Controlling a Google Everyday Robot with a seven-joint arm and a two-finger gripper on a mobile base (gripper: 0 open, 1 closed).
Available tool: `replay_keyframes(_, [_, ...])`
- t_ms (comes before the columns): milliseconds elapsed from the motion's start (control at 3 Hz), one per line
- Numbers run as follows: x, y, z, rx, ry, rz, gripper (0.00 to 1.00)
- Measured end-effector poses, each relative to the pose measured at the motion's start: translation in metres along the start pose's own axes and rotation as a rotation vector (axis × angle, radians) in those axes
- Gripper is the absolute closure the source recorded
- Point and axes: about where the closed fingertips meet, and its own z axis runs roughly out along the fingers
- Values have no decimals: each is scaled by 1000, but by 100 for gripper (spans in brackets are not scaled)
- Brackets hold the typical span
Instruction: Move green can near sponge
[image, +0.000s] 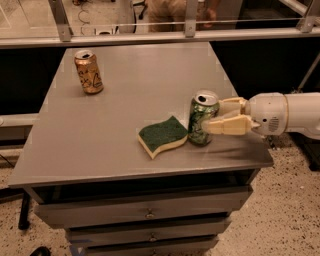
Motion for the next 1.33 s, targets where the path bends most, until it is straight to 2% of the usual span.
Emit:
replay_keyframes(667, [0, 0, 0, -1, 0, -3, 14])
replay_keyframes(1000, [1, 3, -4, -8, 8, -21, 0])
replay_keyframes(1333, [4, 2, -15, 7, 21, -26, 0])
